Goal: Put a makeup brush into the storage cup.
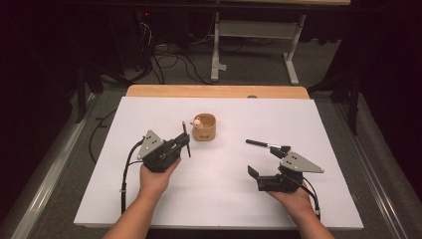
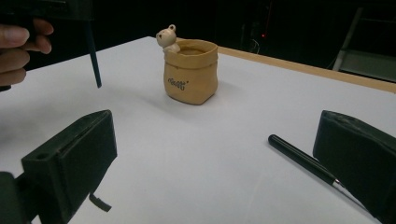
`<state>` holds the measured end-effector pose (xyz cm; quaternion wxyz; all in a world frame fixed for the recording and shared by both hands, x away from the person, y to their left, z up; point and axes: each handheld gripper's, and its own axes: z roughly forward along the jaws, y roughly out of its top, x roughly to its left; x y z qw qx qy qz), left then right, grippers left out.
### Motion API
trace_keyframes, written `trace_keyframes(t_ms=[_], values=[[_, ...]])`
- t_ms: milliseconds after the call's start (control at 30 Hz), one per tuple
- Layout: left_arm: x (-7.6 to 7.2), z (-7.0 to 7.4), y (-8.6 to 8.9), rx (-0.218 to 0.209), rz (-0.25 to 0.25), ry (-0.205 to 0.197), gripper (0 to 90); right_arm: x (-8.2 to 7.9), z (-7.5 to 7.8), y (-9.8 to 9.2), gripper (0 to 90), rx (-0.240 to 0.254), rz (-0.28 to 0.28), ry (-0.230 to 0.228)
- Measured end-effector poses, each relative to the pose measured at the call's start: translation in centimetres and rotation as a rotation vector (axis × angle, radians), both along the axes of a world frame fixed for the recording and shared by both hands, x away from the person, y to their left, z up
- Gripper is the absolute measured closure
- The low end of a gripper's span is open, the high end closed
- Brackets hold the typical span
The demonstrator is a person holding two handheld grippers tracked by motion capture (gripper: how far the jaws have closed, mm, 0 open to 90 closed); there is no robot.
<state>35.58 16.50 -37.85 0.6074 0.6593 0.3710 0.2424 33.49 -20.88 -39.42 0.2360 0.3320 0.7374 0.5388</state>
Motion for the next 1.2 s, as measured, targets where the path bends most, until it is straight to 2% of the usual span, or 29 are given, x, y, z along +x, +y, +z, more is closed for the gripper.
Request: trace_keyframes(t_ms=[200,500,733,1200], values=[[0.9,0.6,0.2,-0.014,0.019,-0.004,82.6,0.0,-0.1,0.2,1.0,-0.013,0.007,-0.012],[2.2,2.0,0.3,-0.022,0.034,-0.021,82.7,-0.2,-0.2,0.4,1.0,-0.017,0.015,-0.007],[3.2,2.7,0.4,-0.036,0.044,-0.019,82.6,-0.1,-0.2,0.4,1.0,-0.019,0.018,-0.007],[5.1,3.9,-0.3,-0.02,0.054,-0.013,82.7,-0.1,-0.2,0.5,1.1,-0.022,0.018,-0.007]])
